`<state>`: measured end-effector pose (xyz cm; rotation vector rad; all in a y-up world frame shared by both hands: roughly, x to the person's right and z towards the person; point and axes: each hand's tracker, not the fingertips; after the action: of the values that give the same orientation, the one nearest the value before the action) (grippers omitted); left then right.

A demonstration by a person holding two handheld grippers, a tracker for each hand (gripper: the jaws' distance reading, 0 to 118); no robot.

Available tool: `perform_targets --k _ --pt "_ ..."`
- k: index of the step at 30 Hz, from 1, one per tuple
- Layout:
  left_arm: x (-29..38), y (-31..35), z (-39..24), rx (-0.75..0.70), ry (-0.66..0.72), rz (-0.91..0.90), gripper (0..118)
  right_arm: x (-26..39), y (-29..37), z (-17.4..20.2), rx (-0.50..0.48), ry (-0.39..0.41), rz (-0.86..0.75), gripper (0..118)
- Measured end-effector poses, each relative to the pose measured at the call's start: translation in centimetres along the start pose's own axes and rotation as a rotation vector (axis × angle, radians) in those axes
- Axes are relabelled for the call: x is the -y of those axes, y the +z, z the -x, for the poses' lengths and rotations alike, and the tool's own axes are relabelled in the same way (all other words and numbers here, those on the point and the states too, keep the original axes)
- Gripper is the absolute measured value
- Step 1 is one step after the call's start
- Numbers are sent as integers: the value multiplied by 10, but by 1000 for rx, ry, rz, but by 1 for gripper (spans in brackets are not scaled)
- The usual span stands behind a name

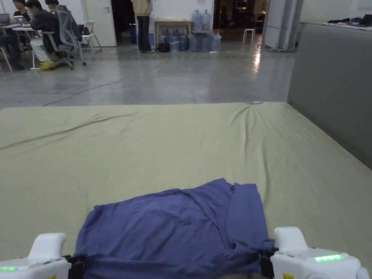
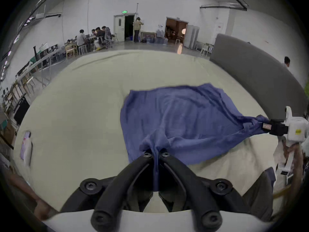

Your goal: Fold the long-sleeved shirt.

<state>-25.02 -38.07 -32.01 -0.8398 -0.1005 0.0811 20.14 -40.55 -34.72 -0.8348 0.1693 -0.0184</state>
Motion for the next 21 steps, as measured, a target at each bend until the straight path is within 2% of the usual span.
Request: perform_targets --k 5,6,7,8,9,10,11,13,17,18,19,20,21 --pt "40 -16 6 -11 41 70 0 40 -16 -4 14 -11 141 0" --pt "41 -18 8 -13 52 73 0 40 -20 -5 23 -8 146 5" --pt "41 -19 13 -17 78 70 6 38 -19 -6 28 -1 140 19" --pt "39 -18 15 -23 115 60 34 36 -14 -6 42 2 127 47" --pt "34 -14 18 -13 142 61 91 33 -4 -4 47 5 100 91" --pt "29 -10 19 -2 150 62 116 29 5 -5 42 2 64 106" --pt "28 -4 18 15 146 56 118 25 13 -6 39 5 30 107" --pt "18 9 14 34 123 2 118 15 32 -6 46 13 -47 107" --pt "1 21 -2 -2 55 -14 117 -2 38 -5 72 2 -30 106" --pt "-2 20 -4 -7 47 -18 114 -3 38 -6 58 -6 -38 95" --pt "-2 23 -6 -13 39 -27 106 -4 37 -5 46 -12 -44 72" --pt "-3 22 -8 -19 35 -32 86 -5 35 -5 44 -16 -42 39" --pt "-7 18 -11 -32 26 -30 28 -5 28 -3 45 -21 -21 0"
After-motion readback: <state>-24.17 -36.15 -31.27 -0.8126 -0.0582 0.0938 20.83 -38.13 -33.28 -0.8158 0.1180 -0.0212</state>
